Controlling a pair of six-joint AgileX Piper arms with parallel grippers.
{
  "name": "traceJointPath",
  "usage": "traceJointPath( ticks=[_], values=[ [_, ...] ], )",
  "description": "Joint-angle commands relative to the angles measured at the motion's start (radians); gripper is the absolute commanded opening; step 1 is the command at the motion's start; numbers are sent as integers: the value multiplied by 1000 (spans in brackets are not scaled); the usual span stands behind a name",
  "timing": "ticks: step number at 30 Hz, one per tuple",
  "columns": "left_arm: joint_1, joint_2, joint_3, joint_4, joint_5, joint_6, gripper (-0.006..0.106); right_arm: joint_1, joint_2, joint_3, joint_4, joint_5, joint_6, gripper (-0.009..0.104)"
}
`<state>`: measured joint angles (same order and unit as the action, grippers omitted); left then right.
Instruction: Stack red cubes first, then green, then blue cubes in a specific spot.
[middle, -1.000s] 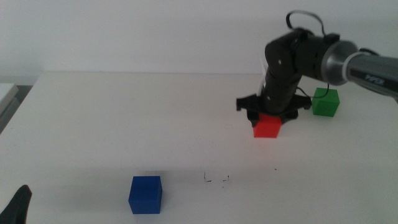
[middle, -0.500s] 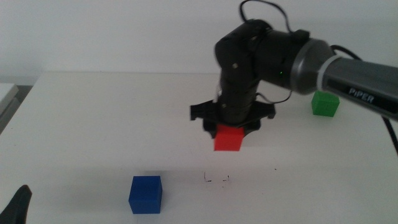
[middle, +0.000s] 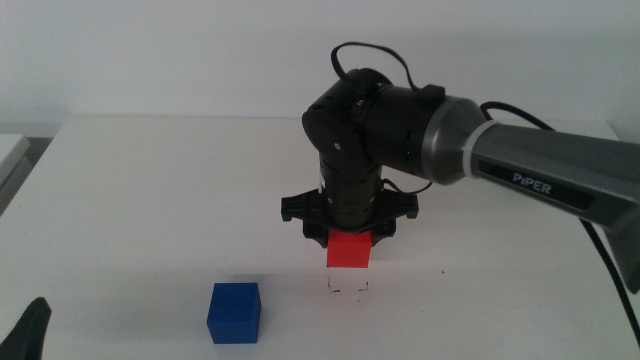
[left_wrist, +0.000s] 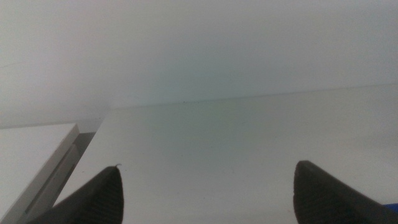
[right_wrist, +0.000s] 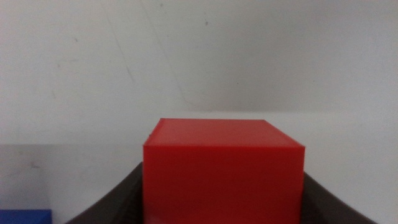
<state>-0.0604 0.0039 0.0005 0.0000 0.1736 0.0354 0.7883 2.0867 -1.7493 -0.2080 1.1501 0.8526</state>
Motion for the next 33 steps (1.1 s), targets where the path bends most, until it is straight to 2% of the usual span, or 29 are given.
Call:
traceJointPath(
  ticks=[1, 33],
  values=[
    [2, -4, -1, 0, -13, -2, 94, 6, 9, -6, -20, 8, 11, 14],
    [2, -4, -1, 0, -13, -2, 94, -1, 113, -6, -28, -29, 41, 14]
  ],
)
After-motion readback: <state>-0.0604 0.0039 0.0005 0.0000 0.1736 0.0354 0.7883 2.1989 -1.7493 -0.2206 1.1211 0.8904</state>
